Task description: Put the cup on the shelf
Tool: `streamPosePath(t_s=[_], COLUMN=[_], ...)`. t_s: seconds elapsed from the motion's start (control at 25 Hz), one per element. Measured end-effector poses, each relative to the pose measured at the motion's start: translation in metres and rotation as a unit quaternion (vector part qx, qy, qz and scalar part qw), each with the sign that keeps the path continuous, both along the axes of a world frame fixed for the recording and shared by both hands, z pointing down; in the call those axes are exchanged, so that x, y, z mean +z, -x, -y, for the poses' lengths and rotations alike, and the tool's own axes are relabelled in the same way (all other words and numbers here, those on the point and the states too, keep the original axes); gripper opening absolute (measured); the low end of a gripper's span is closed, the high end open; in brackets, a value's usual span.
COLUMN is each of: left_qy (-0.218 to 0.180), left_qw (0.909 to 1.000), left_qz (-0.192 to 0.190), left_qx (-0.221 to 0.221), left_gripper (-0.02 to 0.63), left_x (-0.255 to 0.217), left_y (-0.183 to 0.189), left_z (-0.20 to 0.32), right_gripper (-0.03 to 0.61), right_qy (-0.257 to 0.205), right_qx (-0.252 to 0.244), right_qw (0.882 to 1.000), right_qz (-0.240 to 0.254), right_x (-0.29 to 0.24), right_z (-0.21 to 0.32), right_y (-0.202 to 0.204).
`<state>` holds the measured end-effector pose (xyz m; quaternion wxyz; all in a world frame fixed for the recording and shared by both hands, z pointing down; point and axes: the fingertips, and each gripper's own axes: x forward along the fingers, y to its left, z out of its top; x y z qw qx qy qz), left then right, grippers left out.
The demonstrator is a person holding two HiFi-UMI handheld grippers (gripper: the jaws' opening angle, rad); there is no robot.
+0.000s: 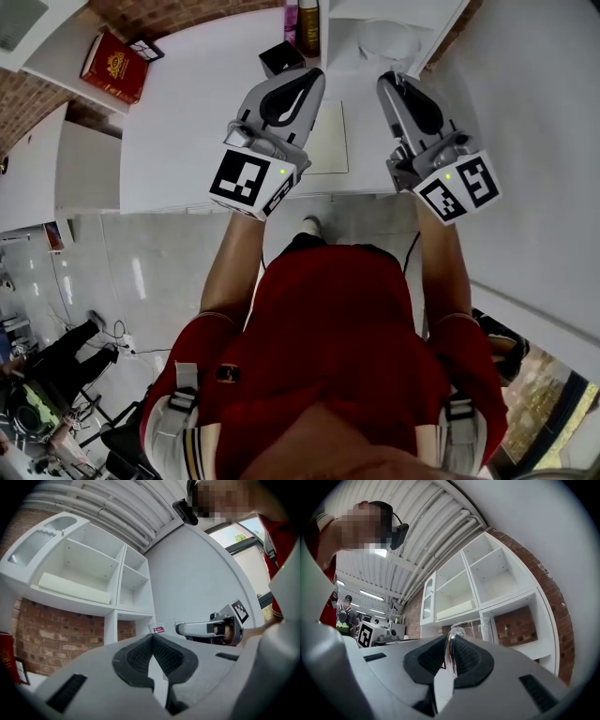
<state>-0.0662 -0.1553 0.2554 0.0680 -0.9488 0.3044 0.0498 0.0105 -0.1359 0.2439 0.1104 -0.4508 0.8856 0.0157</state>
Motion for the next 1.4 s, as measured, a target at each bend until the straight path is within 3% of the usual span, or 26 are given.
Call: streamPosePath(t_s=[0.4, 1.0, 1.4], left_qy=[0.009, 0.019, 0.028], left_qw=[0.9999, 0.9977, 0.9958], left_qz=[-0.006, -0.021, -0.007], left_qx=[0.008, -0.061, -0.087], left_gripper=[0.005, 0.005, 0.005], left_x=[0.008, 0.013, 0.027], left_y=[-0.009, -0.039, -0.044], left_z=[0.047, 0.116, 0.147], right_gripper=[0.029, 0.029, 0.029], right_qy=[-0.007, -0.009, -0.004], right_qx=[0.006, -0.046, -0.068], right_qw=[1.0, 0.999, 0.997], right_qz=[-0.006, 0.007, 0.021], right_x=[0.009, 0.019, 0.046], right_z=[0.058, 0.156, 0.206], right_y=[-0.008, -0.045, -0.046])
